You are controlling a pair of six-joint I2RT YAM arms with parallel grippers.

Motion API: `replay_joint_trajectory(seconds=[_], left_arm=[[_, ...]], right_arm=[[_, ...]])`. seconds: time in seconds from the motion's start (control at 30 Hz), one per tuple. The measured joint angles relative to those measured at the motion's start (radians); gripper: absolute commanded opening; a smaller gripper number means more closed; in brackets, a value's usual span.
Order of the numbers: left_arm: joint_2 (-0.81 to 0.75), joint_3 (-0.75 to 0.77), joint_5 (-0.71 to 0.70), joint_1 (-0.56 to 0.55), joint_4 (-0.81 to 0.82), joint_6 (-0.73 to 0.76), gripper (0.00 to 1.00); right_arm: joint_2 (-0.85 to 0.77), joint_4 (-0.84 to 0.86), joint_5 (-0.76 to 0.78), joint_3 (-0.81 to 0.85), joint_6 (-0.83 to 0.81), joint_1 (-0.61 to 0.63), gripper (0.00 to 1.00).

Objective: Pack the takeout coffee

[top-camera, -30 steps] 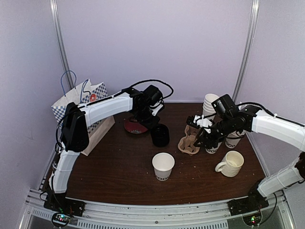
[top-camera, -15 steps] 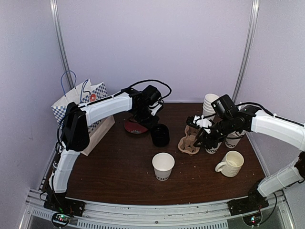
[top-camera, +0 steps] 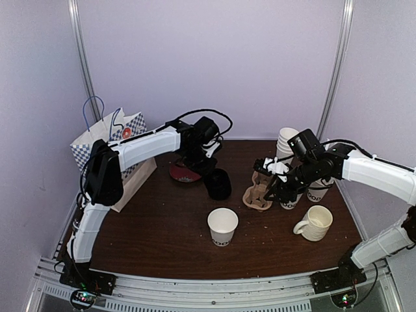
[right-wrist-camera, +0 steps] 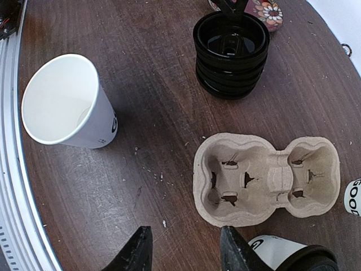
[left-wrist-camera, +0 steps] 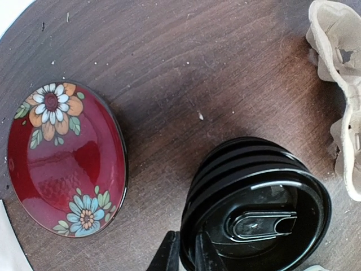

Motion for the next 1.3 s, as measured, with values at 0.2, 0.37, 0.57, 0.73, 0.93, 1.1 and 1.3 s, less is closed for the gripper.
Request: replay_joint_trajectory(seconds=[0.2, 0.37, 0.57, 0.73, 0.93, 1.1, 1.3], left_arm=[[-0.037, -0.002, 0.010, 0.000, -0.002, -0.008, 0.08], [-0.119, -0.018, 0.035, 0.000, 0.003, -0.014, 0.08], [-0.219, -0.086, 0.150, 0.000, 0.066, -0.016, 0.08], [-0.312, -0.205, 0.309, 0.000, 0.154, -0.023, 0.08], [-0.458, -0.365, 0.415, 0.000, 0.307, -0.060, 0.08], [-0.623, -0.521, 0.480, 0.000, 0.469, -0.090, 0.08], [-0.759, -0.681, 0.521, 0.000, 0.669, -0.110, 0.08]], right_arm=[[0.002, 0.000, 0.000, 0.000, 0.000, 0.000, 0.44], [0.011, 0.000, 0.000, 0.000, 0.003, 0.000, 0.44], [0.022, -0.016, 0.004, 0.015, 0.026, 0.000, 0.53], [0.031, -0.070, -0.055, 0.148, 0.064, -0.024, 0.72], [0.094, -0.097, -0.280, 0.375, 0.182, -0.075, 0.78], [0.169, -0.043, -0.500, 0.463, 0.393, -0.120, 0.82], [0.212, 0.301, -0.736, 0.388, 0.837, -0.120, 0.98]])
